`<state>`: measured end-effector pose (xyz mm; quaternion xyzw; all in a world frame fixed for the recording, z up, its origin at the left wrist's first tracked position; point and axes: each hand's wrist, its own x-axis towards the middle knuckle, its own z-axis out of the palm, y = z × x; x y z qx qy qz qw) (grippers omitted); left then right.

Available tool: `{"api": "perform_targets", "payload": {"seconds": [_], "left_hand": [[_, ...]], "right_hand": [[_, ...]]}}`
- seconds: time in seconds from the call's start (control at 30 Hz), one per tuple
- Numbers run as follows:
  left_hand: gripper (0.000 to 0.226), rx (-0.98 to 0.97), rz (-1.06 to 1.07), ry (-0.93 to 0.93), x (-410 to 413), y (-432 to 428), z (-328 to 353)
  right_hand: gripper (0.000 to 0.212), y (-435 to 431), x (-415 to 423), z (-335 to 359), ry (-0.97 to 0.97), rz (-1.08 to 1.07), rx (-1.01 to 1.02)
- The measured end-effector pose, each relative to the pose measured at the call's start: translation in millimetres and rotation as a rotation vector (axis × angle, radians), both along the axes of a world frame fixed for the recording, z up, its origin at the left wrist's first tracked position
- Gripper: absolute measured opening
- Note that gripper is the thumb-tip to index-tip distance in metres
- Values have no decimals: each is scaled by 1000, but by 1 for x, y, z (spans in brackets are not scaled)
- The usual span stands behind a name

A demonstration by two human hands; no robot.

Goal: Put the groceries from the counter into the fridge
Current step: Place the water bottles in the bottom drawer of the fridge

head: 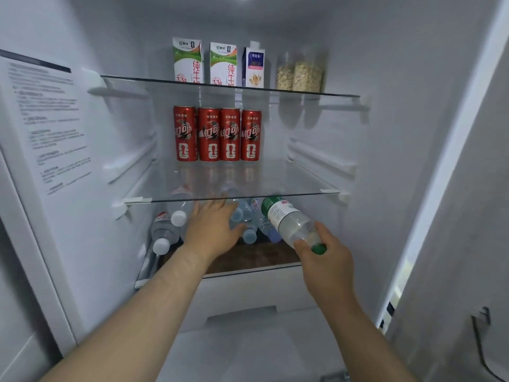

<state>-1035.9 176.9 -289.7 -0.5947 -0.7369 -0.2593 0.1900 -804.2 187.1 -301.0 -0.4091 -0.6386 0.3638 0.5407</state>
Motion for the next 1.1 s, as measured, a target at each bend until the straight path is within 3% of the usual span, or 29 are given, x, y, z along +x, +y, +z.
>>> {"api": "perform_targets", "payload": {"seconds": [0.13, 0.47, 0.87, 1.1], "left_hand": [[43, -92, 94, 1, -12, 9, -11], [43, 68, 28, -92, -27, 21, -24], [43, 133, 13, -194, -26, 28, -34], [44, 136, 13, -194, -27, 26, -35]], "right_hand": [[50, 19, -25, -8, -79, -3, 28], [61, 42, -53, -13, -197, 27, 27], [87, 74, -60, 12, -568, 375, -33], [82, 109, -65, 22, -670, 484, -100]]}}
